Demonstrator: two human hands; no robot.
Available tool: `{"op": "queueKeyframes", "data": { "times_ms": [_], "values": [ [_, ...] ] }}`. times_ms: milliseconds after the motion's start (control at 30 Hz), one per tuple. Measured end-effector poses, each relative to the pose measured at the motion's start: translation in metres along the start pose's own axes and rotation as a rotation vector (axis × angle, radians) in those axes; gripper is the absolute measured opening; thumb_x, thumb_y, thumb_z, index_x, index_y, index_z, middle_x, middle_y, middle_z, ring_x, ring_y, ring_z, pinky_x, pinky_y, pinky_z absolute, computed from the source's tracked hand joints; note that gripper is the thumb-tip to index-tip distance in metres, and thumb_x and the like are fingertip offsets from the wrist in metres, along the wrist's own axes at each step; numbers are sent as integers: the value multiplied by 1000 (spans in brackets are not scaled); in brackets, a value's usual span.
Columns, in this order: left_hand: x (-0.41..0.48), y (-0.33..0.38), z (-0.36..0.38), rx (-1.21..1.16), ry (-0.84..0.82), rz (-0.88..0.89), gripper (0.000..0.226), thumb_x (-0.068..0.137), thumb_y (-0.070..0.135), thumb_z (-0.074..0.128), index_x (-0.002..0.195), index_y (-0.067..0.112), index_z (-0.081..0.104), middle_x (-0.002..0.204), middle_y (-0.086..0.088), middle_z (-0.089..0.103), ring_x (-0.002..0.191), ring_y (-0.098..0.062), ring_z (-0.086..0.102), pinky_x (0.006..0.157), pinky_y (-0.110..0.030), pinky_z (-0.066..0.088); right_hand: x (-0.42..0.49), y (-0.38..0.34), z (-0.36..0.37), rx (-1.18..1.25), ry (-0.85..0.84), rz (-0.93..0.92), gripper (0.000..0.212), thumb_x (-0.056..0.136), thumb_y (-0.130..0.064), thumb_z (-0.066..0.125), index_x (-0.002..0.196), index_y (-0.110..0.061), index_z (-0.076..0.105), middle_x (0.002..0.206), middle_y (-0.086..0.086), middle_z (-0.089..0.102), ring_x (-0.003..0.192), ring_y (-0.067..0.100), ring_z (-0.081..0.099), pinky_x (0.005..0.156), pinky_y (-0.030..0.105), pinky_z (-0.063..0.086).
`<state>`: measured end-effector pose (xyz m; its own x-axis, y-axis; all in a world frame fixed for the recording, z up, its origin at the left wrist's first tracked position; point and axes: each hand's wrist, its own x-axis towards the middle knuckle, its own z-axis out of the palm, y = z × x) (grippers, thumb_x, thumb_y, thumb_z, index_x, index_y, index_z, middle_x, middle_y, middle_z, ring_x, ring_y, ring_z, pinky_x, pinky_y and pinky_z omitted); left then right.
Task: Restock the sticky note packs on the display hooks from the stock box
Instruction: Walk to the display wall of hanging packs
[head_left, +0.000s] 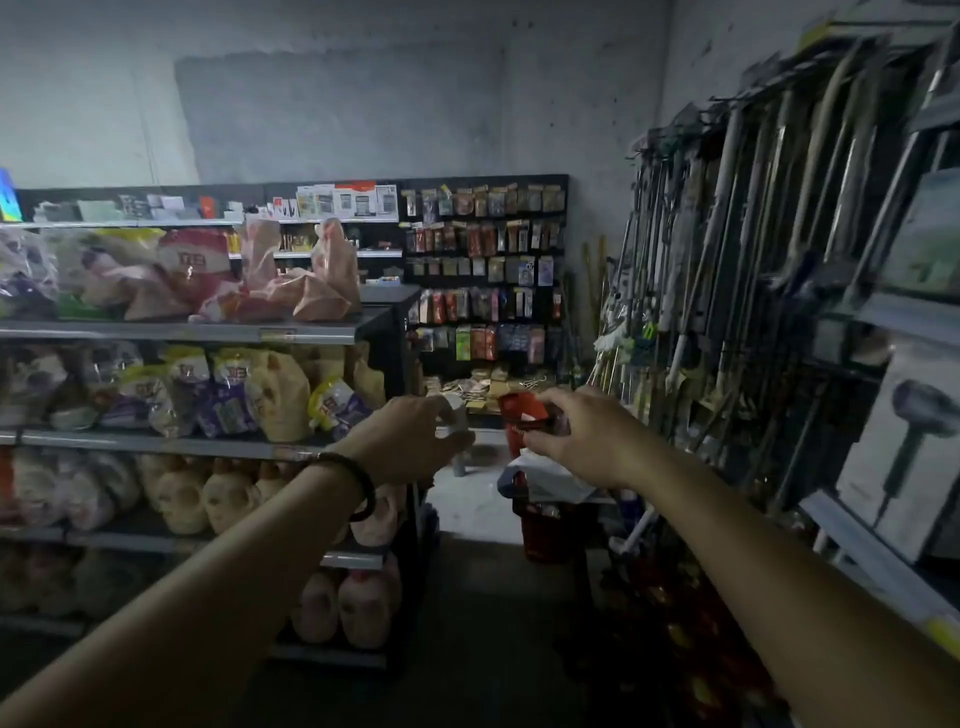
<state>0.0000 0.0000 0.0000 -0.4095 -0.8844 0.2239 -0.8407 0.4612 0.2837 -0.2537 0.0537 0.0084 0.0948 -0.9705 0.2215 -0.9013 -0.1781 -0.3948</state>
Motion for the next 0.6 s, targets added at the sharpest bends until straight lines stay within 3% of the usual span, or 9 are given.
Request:
{"op": "queueKeyframes", "data": {
  "times_ms": [233,433,600],
  "values": [
    [118,-68,-1,42,21,36,19,102,52,61,98,38,49,93,8,61,77,-5,60,65,-24,49,141,8,17,-9,-6,29,69,97,-63,61,155,-30,45,142,4,51,123,23,54,101,43,50],
    [211,-121,4,38,31,34,18,102,51,62,99,37,50,97,8,62,85,-10,65,72,-29,57,242,28,36,-26,18,39,67,98,-62,61,154,-27,46,149,6,49,128,25,53,100,40,47],
    [289,-153,27,57,10,-2,20,102,53,61,93,39,49,97,8,63,80,-6,62,69,-27,56,316,66,54,16,-14,33,71,92,-64,66,154,-35,46,152,4,49,134,26,51,110,49,47]
  ]
}}
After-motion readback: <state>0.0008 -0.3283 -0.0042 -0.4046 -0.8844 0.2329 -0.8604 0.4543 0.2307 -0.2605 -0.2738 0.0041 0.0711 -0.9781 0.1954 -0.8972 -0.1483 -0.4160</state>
